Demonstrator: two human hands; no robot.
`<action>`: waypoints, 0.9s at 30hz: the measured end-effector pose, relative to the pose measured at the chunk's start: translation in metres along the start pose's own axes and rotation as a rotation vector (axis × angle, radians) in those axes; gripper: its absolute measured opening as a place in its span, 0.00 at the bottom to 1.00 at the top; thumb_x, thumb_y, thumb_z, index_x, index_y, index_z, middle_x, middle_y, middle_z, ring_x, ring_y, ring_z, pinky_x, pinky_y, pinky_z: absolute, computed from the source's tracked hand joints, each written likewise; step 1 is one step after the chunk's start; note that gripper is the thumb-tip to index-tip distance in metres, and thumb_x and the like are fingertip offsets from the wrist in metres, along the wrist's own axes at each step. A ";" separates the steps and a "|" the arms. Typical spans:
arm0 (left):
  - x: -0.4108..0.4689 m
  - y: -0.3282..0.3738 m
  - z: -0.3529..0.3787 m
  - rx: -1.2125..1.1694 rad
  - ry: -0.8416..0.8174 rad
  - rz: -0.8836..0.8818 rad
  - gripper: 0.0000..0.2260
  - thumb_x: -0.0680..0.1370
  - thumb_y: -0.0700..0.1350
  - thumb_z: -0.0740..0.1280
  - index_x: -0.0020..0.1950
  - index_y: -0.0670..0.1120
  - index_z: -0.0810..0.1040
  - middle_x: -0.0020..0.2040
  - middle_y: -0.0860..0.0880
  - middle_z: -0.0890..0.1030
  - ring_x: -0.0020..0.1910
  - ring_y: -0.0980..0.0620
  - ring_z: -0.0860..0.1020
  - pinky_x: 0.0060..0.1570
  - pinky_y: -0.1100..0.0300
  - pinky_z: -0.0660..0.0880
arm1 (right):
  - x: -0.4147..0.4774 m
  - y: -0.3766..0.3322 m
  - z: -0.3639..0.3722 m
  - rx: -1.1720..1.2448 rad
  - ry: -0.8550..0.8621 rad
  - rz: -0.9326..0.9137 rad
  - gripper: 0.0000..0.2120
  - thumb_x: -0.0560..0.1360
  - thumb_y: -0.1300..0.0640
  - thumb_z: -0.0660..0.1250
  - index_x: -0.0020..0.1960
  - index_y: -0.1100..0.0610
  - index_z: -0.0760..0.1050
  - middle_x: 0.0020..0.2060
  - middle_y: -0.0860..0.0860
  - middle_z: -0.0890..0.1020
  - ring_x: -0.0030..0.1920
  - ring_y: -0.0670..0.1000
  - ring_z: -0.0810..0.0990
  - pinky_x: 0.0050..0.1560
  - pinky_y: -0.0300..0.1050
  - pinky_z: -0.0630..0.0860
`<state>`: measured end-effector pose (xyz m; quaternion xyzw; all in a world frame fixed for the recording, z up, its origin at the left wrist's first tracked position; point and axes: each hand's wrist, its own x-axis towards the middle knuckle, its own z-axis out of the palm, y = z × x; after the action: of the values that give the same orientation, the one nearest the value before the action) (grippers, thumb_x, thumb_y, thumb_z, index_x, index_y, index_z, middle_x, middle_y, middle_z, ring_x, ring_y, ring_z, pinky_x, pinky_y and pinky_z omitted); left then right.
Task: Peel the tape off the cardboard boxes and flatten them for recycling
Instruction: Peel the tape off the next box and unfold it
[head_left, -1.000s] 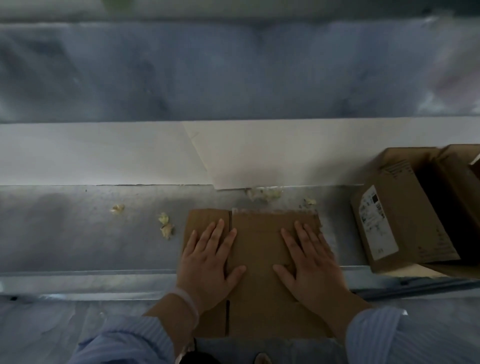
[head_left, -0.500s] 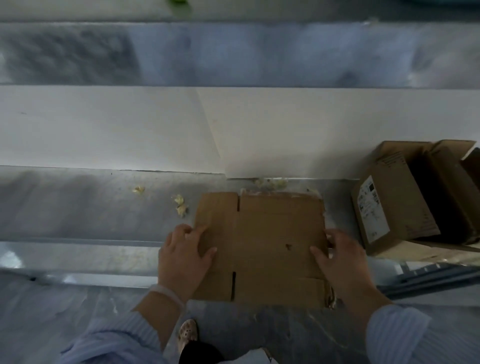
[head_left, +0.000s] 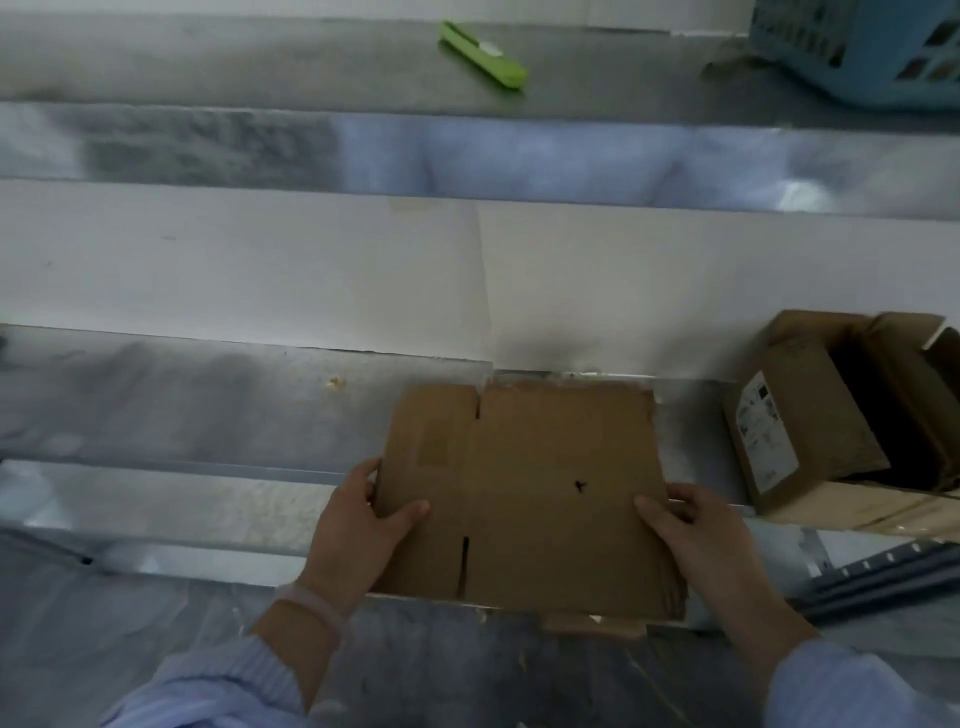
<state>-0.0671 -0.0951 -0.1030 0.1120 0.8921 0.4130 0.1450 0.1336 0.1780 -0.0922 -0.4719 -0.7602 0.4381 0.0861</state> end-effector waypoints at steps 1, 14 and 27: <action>0.001 -0.004 -0.014 -0.006 0.018 0.003 0.33 0.67 0.55 0.76 0.69 0.51 0.68 0.47 0.54 0.76 0.41 0.59 0.75 0.35 0.67 0.68 | -0.006 -0.011 0.007 0.015 -0.002 -0.008 0.18 0.71 0.41 0.71 0.56 0.49 0.76 0.43 0.41 0.80 0.42 0.43 0.79 0.35 0.38 0.71; -0.008 -0.169 -0.323 -0.079 0.329 -0.180 0.27 0.68 0.50 0.77 0.64 0.48 0.72 0.51 0.51 0.78 0.43 0.54 0.75 0.41 0.60 0.72 | -0.129 -0.216 0.275 0.034 -0.269 -0.252 0.14 0.74 0.44 0.69 0.54 0.51 0.75 0.45 0.45 0.80 0.41 0.43 0.77 0.36 0.38 0.70; 0.064 -0.320 -0.535 -0.035 0.488 -0.278 0.34 0.68 0.57 0.75 0.70 0.49 0.69 0.60 0.50 0.78 0.53 0.52 0.77 0.45 0.62 0.72 | -0.168 -0.399 0.510 0.039 -0.514 -0.369 0.14 0.74 0.46 0.70 0.53 0.53 0.74 0.44 0.46 0.79 0.42 0.45 0.78 0.39 0.43 0.72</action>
<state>-0.3402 -0.6545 -0.0296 -0.1166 0.9001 0.4194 -0.0169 -0.3095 -0.3218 -0.0536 -0.1983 -0.8213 0.5345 -0.0217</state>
